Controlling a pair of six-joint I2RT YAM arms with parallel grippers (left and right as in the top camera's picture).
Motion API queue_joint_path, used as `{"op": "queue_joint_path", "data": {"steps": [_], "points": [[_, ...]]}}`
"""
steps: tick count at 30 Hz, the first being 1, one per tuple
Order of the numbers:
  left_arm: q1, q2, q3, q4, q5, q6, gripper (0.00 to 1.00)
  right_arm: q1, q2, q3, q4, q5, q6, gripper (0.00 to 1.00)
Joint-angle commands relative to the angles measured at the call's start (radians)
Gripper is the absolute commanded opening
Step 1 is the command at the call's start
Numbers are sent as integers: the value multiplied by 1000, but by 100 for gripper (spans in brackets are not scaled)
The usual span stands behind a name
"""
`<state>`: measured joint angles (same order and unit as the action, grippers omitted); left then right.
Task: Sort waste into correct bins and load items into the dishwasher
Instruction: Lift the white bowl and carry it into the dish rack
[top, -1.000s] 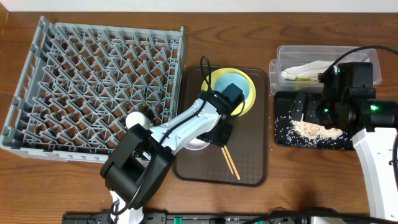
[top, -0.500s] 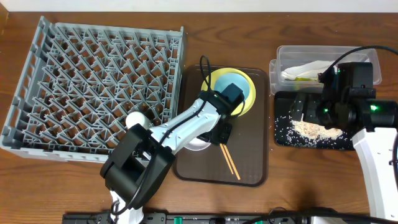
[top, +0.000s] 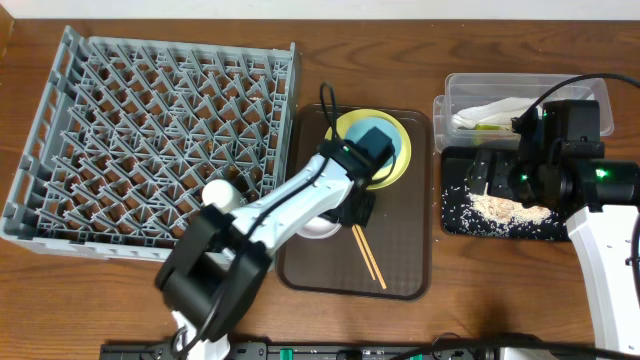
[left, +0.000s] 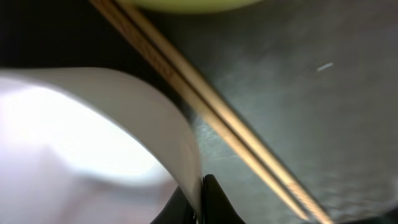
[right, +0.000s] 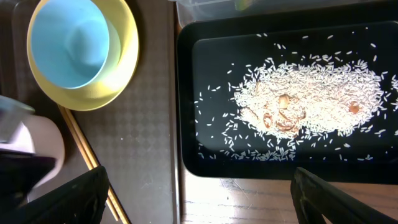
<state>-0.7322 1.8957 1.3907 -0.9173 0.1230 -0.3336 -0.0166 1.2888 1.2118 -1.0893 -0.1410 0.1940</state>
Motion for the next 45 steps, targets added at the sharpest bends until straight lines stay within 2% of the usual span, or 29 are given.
{"op": "queue_joint_path", "data": {"steps": [1,6,8,12,16,23,29,38,45], "points": [[31,-132,61,-4,-5,-5,7,-15,-8,16,-4,6,11,91],[101,-272,68,19,0,8,8,-15,-8,16,-4,6,11,91],[162,-334,68,43,52,54,7,-15,-8,16,-4,6,11,91],[297,-396,68,94,257,131,7,-15,-8,16,-4,6,11,91],[472,-404,68,120,447,151,7,-15,-8,16,-4,6,11,91],[736,-361,66,126,781,239,8,-15,-8,16,-4,6,11,91],[875,-279,66,127,962,264,7,-15,-8,16,-4,6,11,90],[1012,-112,66,129,1104,262,7,-15,-8,16,-8,7,11,90],[1083,-22,66,126,1112,262,7,-15,-8,16,-7,7,11,90]]}}
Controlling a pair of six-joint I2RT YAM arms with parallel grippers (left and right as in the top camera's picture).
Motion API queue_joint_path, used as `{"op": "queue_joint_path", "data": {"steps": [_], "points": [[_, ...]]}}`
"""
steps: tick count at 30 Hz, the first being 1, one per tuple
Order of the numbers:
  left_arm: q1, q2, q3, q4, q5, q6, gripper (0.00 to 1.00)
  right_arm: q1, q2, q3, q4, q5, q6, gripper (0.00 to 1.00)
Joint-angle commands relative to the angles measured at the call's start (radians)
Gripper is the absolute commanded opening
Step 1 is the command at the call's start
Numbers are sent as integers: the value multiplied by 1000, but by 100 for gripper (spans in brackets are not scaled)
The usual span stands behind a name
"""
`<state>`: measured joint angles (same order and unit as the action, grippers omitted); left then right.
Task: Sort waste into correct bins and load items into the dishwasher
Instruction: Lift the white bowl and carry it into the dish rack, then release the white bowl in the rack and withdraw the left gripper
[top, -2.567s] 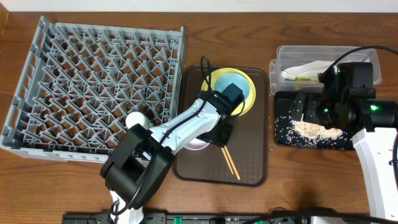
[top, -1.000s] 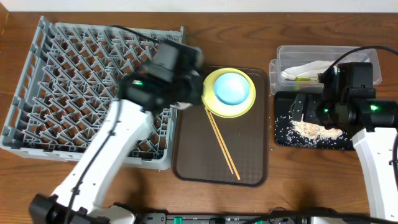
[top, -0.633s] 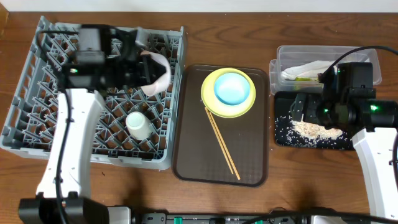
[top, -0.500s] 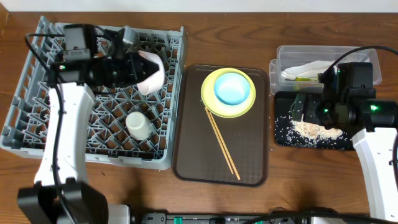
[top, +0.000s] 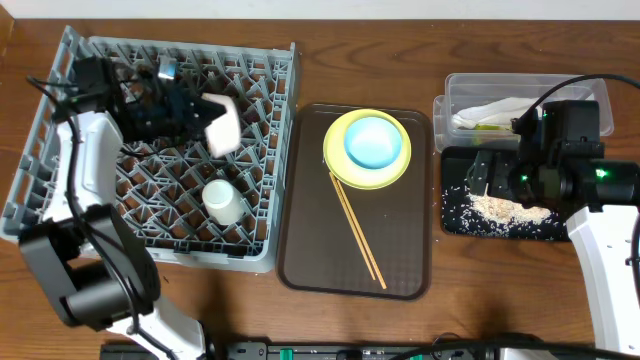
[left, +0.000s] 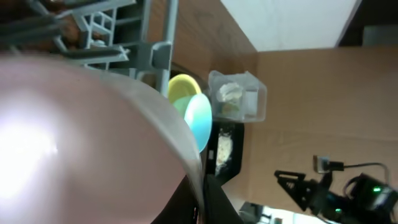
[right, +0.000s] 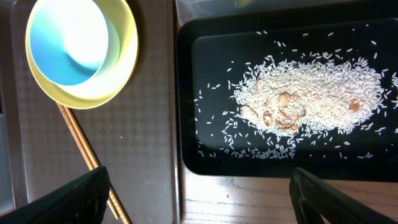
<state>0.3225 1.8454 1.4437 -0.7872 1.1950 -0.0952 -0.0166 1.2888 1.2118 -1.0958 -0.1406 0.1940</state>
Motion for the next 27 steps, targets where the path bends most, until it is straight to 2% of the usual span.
{"op": "queue_joint_path", "data": {"steps": [1,8,12,14,17,18,19,22,27], "points": [[39,39,13,-3,44,24,7,-15,-8,16,-1,6,11,90],[85,62,-4,-4,37,24,7,-15,-8,16,-1,10,11,90],[118,62,-18,-35,-66,24,8,-15,-8,16,-1,10,11,90],[134,62,-18,-60,-127,24,17,-15,-8,16,0,10,11,90],[162,62,-18,-87,-142,24,34,-15,-8,16,-1,10,11,90],[177,62,-18,-97,-142,24,44,-15,-8,16,-1,10,11,90],[186,62,-18,-109,-142,24,47,-15,-8,16,0,10,11,90],[210,62,-18,-138,-161,24,68,-15,-8,16,0,10,11,90],[249,61,-18,-208,-264,23,77,-15,-8,16,-1,32,11,90]]}}
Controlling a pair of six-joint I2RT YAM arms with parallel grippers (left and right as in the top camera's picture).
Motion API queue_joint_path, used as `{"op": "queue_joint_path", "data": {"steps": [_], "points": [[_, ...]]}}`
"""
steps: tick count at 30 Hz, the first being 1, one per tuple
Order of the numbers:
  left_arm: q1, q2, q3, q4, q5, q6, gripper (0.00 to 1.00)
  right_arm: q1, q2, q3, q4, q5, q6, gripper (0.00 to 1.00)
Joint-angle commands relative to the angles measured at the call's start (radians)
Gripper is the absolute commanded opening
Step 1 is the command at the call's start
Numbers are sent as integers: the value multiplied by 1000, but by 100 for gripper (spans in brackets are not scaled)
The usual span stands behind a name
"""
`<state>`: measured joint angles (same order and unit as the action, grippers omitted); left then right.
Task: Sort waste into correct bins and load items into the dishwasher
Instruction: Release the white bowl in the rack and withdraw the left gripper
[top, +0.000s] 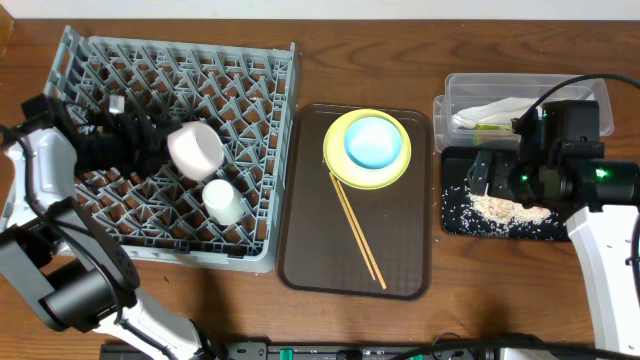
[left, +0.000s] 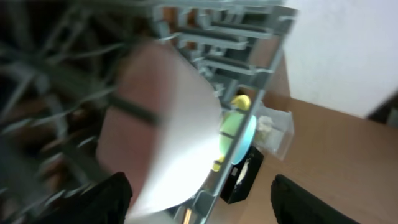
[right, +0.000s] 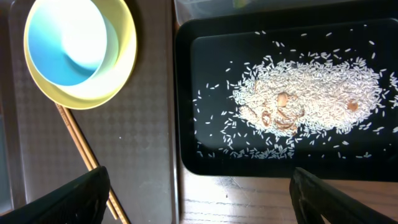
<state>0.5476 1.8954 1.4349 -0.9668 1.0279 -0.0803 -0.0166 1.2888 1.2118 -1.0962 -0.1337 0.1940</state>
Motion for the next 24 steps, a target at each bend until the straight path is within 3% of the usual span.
{"op": "queue_joint_path", "data": {"steps": [1,10,14,18,24], "points": [[30,10,-9,-40,-98,9,78,-15,-8,16,0,25,11,90],[35,-117,4,-37,-107,35,84,-15,-8,16,0,25,11,92],[8,-232,5,-22,-187,35,88,-15,-8,16,0,25,11,93],[-87,-344,5,-22,-346,40,89,-16,-8,16,-3,46,11,94],[-355,-415,5,38,-514,38,89,-16,-8,16,-3,59,11,95]]}}
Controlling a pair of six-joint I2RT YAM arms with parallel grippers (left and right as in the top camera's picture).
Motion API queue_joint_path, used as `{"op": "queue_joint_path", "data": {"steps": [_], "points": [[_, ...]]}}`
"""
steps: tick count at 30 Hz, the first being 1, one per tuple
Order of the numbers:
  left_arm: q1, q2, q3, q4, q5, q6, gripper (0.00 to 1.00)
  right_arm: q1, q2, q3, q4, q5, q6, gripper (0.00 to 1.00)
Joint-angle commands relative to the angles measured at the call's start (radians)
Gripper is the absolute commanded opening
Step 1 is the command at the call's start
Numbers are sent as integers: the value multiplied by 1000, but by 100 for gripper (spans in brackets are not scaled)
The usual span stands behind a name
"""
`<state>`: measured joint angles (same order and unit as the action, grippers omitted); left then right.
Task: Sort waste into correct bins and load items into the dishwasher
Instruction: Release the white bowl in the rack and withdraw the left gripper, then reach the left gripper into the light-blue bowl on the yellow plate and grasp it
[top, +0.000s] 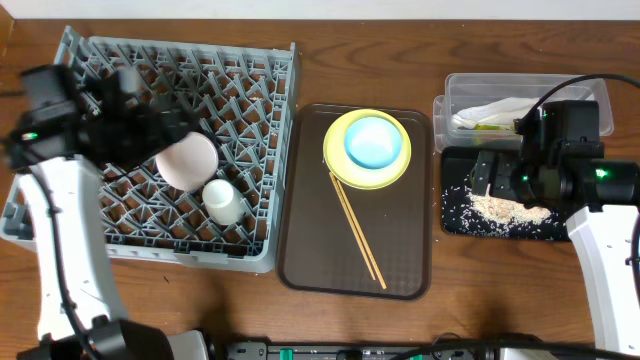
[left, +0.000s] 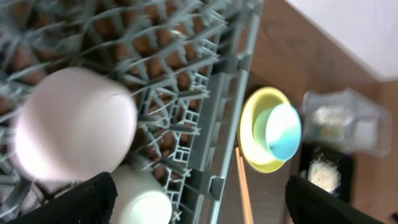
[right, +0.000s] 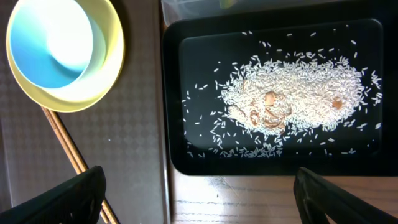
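Note:
A white bowl lies in the grey dish rack, rim tilted, with a white cup just in front of it. My left gripper hovers open above the bowl, apart from it; its wrist view shows the bowl and cup below. On the brown tray stand a yellow plate holding a blue bowl, and chopsticks. My right gripper is open and empty over the black tray of rice.
A clear bin with scraps sits at the back right, behind the black tray. The rack fills the left of the wooden table. The right wrist view also shows the blue bowl and chopsticks.
My left gripper, open close beside the bowl in the rack, now stands higher and clear of it. The bowl rests in the rack by the cup. The right arm has barely shifted.
My left gripper was shut on the white bowl's rim on the brown tray beside the chopsticks. Then it held the bowl over the rack. Then it was open with the bowl in the rack, and now it stands off from it.

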<state>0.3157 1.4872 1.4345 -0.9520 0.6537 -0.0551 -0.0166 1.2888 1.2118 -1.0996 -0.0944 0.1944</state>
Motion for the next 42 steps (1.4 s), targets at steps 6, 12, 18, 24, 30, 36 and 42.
{"op": "queue_joint_path", "data": {"steps": [6,12,18,24,30,36,42], "points": [[-405,30,5,153,-247,13,90,-16,-8,16,0,19,11,96],[-632,116,5,305,-372,14,91,-16,-8,16,0,19,11,96],[-784,270,5,426,-405,14,91,-16,-8,16,0,19,11,96],[-878,397,5,509,-405,23,90,-16,-8,16,0,19,11,96],[-948,480,5,523,-420,79,90,-16,-8,16,-1,19,11,96],[-973,521,4,515,-465,85,81,-16,-8,16,0,19,11,97],[-975,535,-4,508,-465,85,71,-16,-8,16,-1,19,11,96]]}}
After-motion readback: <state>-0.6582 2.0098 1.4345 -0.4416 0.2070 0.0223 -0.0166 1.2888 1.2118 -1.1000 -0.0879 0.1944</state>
